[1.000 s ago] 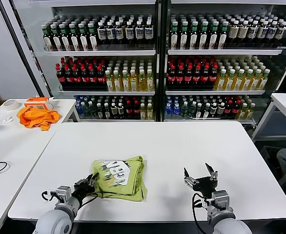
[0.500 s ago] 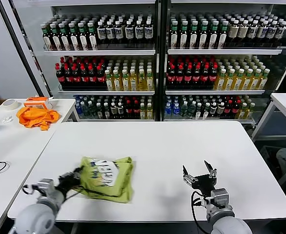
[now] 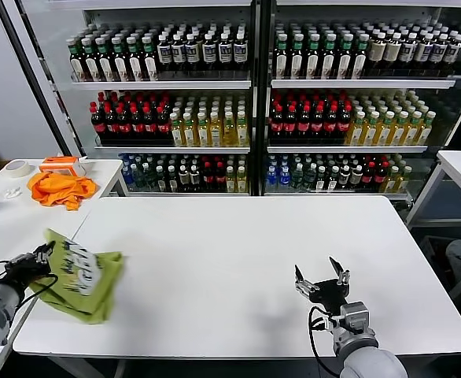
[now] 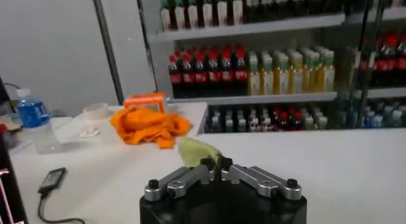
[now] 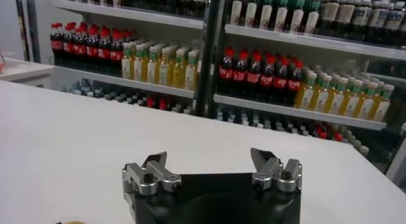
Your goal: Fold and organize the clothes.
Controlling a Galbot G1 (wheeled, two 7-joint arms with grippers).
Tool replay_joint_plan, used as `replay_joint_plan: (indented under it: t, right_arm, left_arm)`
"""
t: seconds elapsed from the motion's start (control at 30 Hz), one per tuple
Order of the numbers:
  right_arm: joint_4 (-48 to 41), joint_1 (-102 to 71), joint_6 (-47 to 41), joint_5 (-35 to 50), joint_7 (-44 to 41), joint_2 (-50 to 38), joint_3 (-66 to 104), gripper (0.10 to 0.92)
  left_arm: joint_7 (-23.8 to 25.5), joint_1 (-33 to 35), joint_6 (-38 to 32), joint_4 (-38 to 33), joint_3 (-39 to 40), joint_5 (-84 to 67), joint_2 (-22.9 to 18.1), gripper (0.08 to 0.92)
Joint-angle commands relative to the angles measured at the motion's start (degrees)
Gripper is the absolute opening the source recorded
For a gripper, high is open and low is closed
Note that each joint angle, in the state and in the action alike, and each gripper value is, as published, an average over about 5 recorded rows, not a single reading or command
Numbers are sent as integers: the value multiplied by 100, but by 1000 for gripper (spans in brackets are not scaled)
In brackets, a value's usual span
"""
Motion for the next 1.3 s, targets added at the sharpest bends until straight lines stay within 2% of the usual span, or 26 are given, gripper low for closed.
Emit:
replay_joint_plan:
  t: [0.03, 0.13, 0.23, 0.5, 0.77, 0.9, 1.0, 1.1, 1.3]
  right_arm:
    - [44, -56, -50, -5, 11, 12, 7, 823]
    - [164, -140, -120, -5, 14, 40, -14, 823]
    - [207, -166, -146, -29, 19, 63, -18, 823]
    - [215, -167, -150, -67, 23, 71, 35, 823]
    - [212, -166, -157, -97, 30, 85, 73, 823]
    - [198, -153, -167, -97, 36, 86, 73, 823]
    - [141, -119, -173, -84, 31, 100, 23, 823]
    - [49, -19, -221, 90, -11, 134, -95, 823]
    - [-116, 319, -630, 1609, -124, 289, -655, 823]
  left_arm:
    - [-2, -114, 108, -1621, 2495, 150, -862, 97]
    - [190, -314, -10, -1527, 3586, 843, -1404, 97]
    - [341, -660, -79, -1436, 4059, 1105, -1772, 97]
    - [369, -1235, -204, -683, 4333, 1286, -1977, 97]
    - [80, -1597, -484, -128, 4650, 1380, -2474, 98]
    - [40, -1591, -724, -197, 4666, 1378, -2674, 161]
    - [92, -1452, -842, -543, 4505, 1452, -2619, 246]
    - [186, -1316, -980, -824, 4132, 1728, -2336, 324]
    - [247, -1000, -1242, -719, 2995, 2141, -1597, 497]
